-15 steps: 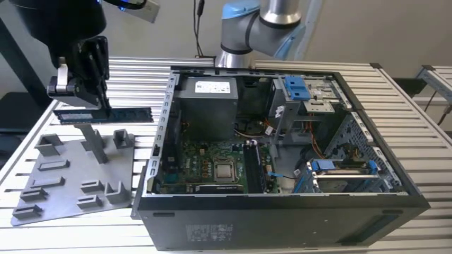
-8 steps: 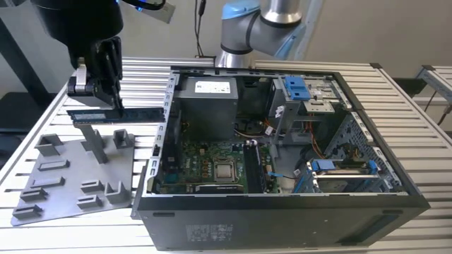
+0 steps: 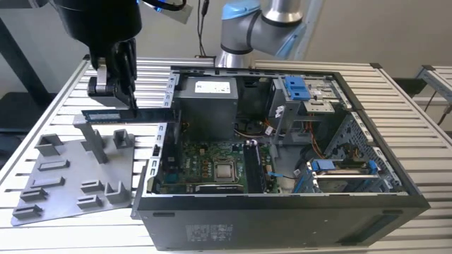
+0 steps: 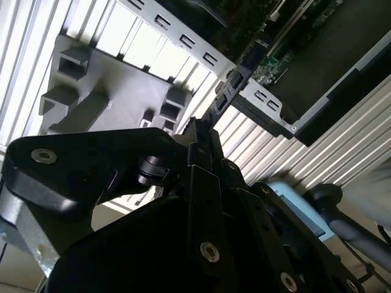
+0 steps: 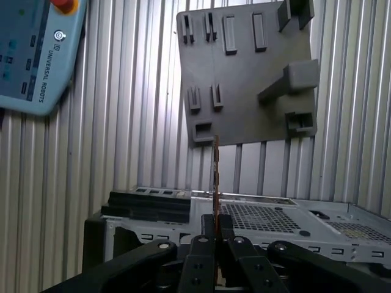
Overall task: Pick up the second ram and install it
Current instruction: 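Pick up the second ram and move it above second insertion slot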
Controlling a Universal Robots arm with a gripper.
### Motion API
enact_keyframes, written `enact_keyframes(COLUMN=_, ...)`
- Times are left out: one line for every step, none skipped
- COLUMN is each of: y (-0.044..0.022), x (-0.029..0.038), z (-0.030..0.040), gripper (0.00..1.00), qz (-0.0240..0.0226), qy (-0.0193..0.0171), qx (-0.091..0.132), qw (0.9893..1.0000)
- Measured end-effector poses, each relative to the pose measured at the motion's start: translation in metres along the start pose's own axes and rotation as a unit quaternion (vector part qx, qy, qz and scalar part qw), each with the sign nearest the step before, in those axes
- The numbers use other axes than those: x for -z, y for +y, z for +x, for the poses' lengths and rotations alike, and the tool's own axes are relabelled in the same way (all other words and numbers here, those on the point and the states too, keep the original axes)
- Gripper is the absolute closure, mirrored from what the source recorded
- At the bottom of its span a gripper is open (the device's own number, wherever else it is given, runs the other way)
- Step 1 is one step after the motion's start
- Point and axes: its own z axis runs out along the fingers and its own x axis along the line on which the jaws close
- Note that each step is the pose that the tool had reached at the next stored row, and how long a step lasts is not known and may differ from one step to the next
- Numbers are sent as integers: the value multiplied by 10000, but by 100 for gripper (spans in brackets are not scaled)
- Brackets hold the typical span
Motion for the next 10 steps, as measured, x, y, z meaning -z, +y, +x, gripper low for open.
enact_keyframes(y=-34, x=1, z=2, gripper=86, qz=0, qy=0, qx=0, qw=10000)
enact_keyframes(y=-70, x=3, z=3, gripper=86, qz=0, qy=0, qx=0, qw=10000)
enact_keyframes(y=-106, x=4, z=5, gripper=86, qz=0, qy=0, qx=0, qw=10000)
enact_keyframes(y=-145, x=5, z=7, gripper=86, qz=0, qy=0, qx=0, qw=10000)
enact_keyframes(y=-183, x=6, z=9, gripper=86, qz=0, qy=0, qx=0, qw=10000)
enact_keyframes(y=-218, x=8, z=10, gripper=86, qz=0, qy=0, qx=0, qw=10000)
enact_keyframes(y=-256, x=9, z=12, gripper=86, qz=0, qy=0, qx=-1, qw=10000)
enact_keyframes(y=-292, x=10, z=14, gripper=86, qz=0, qy=0, qx=-1, qw=10000)
enact_keyframes(y=-331, x=11, z=16, gripper=86, qz=0, qy=0, qx=0, qw=10000)
enact_keyframes(y=-369, x=12, z=18, gripper=86, qz=0, qy=0, qx=0, qw=10000)
